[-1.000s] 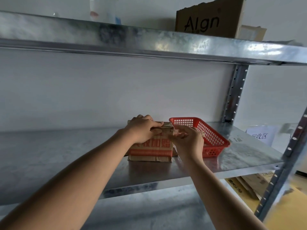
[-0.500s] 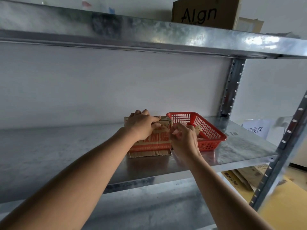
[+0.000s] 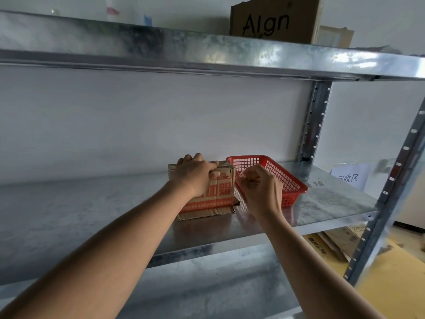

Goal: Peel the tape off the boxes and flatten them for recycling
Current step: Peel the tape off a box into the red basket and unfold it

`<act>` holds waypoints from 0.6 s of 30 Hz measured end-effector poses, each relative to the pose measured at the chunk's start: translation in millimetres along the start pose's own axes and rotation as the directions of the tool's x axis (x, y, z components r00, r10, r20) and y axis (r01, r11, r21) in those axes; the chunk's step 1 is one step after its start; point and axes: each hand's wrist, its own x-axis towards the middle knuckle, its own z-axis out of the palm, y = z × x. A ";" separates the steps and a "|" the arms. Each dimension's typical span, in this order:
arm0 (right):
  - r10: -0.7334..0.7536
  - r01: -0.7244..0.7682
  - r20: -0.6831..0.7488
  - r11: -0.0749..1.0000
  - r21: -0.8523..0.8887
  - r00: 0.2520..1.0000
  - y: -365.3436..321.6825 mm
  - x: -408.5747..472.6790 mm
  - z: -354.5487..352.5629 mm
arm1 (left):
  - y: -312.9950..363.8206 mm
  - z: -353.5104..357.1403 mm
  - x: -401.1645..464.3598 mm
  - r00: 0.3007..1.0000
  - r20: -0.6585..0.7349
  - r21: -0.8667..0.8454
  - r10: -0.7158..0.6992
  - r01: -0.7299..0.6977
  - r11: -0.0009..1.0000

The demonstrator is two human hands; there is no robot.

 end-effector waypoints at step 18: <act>0.106 -0.070 0.176 0.977 -0.199 0.979 42.5 39.6 -9.2 | 19.4 -5.3 1.8 0.997 0.007 0.019 -0.071 0.071 0.997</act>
